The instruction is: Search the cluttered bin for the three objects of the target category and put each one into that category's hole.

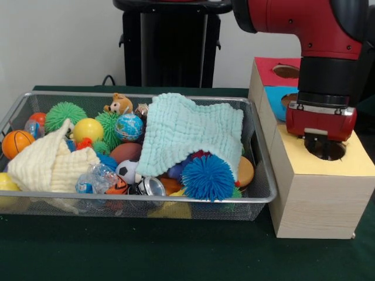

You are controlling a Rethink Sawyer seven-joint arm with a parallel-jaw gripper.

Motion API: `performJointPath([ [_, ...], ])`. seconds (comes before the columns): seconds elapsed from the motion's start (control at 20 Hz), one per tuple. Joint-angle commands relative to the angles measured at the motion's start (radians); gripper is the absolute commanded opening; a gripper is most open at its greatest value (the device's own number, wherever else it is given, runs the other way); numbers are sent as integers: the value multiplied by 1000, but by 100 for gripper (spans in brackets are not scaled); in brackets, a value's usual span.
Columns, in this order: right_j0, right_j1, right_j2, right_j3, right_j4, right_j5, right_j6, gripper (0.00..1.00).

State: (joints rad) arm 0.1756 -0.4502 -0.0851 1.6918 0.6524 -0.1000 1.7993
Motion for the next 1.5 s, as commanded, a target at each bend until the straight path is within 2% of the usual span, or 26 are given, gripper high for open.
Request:
performJointPath([
  [0.05,9,120,8,-25,67,-50,242,0],
  [0.35,28,132,-7,-45,96,-21,238,0],
  [0.7,66,84,-40,-8,136,53,252,0],
  [0.95,83,43,-87,9,163,141,250,0],
  [1.15,112,57,-120,-1,184,176,257,0],
  [1.35,112,42,-112,18,185,196,260,0],
  [1.4,112,37,-109,23,185,201,259,100],
  [1.5,102,32,-97,27,184,218,259,100],
])
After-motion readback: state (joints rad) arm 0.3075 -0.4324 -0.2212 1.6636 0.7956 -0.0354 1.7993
